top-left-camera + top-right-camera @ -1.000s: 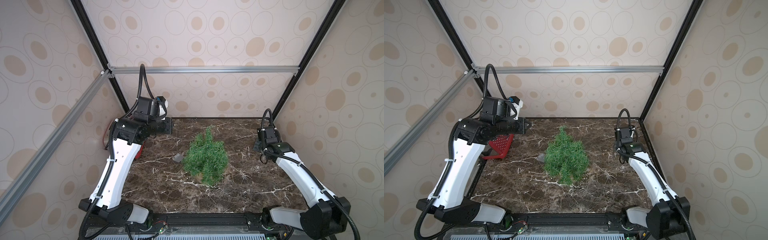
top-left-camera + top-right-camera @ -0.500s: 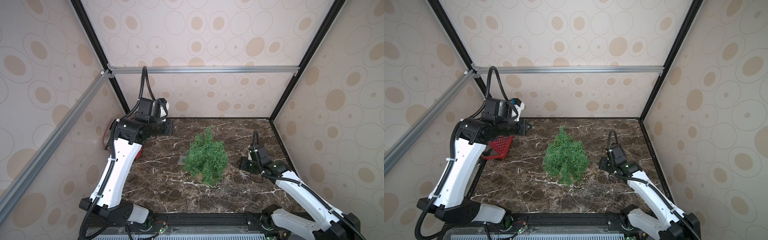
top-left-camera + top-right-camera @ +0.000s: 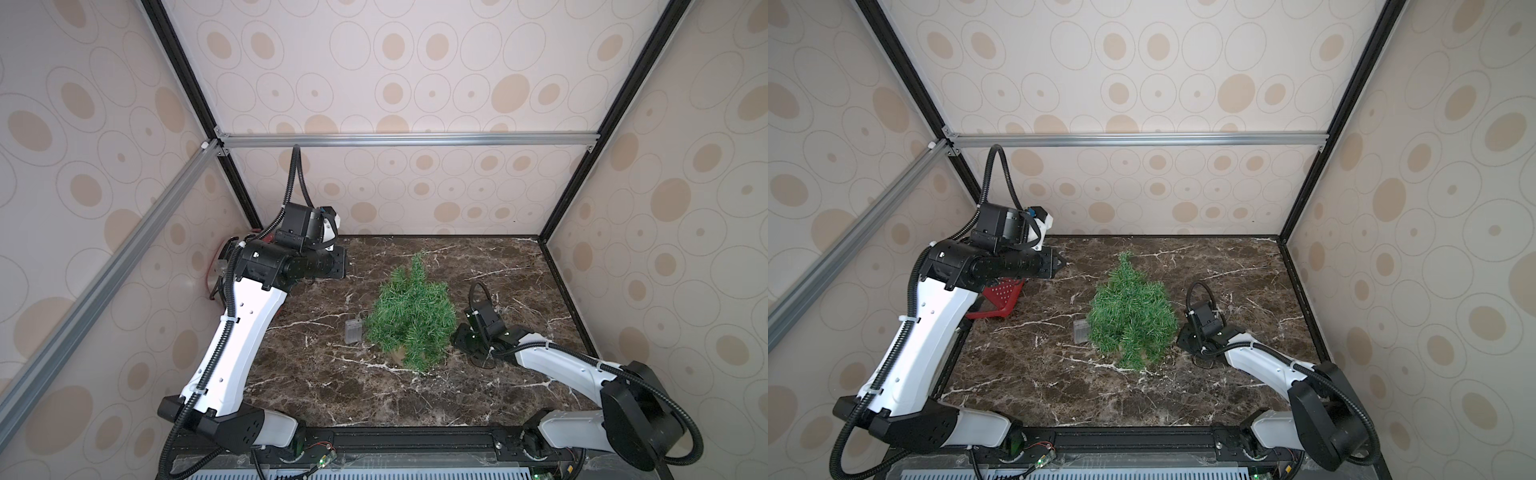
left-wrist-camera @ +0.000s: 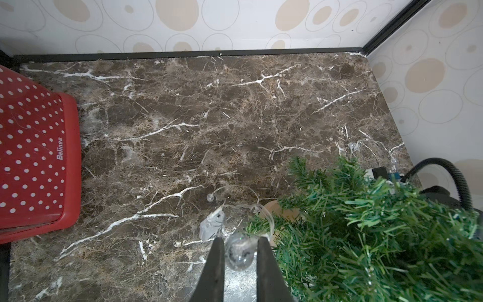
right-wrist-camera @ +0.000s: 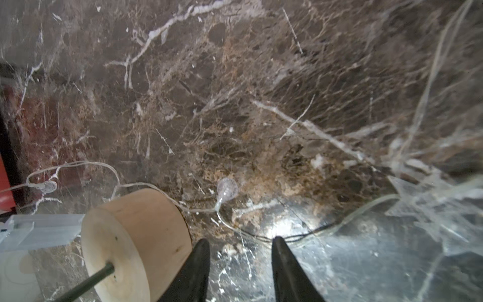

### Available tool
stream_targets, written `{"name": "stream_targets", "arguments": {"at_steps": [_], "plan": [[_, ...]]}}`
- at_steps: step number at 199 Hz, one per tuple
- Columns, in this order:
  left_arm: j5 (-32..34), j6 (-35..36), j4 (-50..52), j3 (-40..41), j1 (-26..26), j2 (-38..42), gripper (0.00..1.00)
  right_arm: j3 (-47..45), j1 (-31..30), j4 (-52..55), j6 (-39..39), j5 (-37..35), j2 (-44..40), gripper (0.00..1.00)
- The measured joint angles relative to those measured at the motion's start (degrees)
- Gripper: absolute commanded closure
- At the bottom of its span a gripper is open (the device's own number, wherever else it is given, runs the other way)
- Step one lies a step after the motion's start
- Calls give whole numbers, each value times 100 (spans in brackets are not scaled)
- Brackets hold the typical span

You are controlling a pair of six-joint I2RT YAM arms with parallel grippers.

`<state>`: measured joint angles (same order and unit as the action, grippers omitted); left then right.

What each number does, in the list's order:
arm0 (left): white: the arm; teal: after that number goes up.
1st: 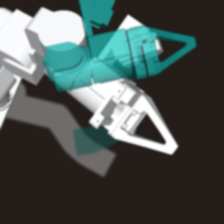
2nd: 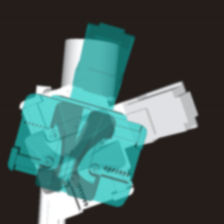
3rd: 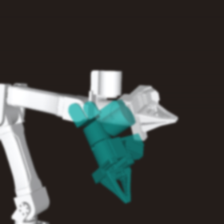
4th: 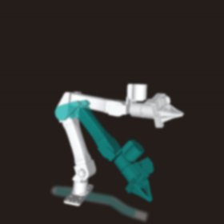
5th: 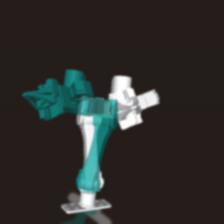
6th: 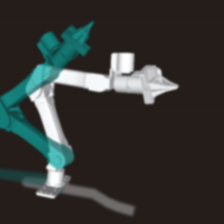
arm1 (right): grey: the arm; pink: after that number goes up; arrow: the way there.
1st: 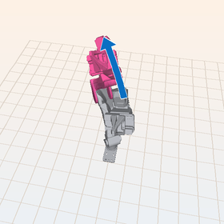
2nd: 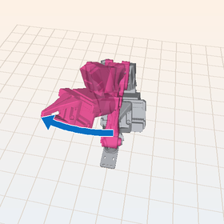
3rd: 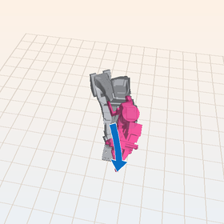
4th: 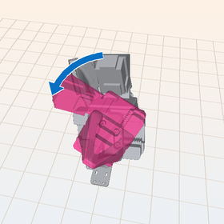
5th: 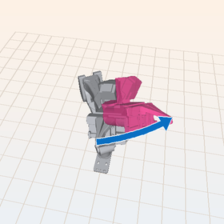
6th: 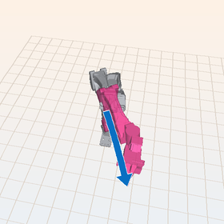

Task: Wrap string light around the christmas tree
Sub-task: Pick up the light string from the center of the board.

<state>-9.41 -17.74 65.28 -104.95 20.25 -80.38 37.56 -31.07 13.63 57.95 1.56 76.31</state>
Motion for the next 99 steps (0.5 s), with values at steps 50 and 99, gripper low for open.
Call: {"name": "stream_targets", "arguments": {"at_steps": [50,99], "plan": [[-24,-2,-15,157,0,59,97,28,-11,-328,501,13,752,64],[-39,0,-59,186,0,59,97,109,-15,-577,726,-7,898,65]]}}
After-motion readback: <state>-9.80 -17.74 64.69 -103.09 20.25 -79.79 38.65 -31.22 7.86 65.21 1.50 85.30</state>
